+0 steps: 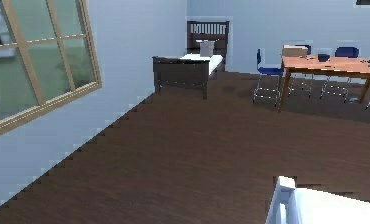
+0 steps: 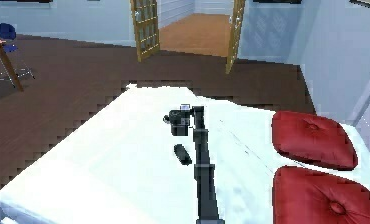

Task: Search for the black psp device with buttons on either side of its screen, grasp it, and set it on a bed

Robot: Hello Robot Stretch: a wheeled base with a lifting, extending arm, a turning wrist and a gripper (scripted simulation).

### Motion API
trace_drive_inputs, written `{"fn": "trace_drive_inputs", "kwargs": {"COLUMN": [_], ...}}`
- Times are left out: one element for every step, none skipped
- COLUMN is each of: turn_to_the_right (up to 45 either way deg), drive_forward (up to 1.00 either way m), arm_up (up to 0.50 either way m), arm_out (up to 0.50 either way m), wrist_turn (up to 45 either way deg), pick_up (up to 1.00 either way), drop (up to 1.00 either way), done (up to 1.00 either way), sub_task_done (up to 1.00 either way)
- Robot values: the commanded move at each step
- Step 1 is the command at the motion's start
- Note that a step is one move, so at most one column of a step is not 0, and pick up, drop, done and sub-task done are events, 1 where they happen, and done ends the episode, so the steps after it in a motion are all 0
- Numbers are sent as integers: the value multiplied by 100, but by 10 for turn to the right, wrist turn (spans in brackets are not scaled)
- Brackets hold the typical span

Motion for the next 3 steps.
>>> {"fn": "trace_drive_inputs", "kwargs": {"turn_to_the_right": [0, 0, 0], "drive_forward": [0, 0, 0], "arm_up": [10, 0, 0], "arm_out": [0, -8, 0], "wrist_turn": [0, 0, 0], "pick_up": [0, 0, 0], "drop": [0, 0, 0], "done": [0, 0, 100], "sub_task_done": [0, 0, 0]}}
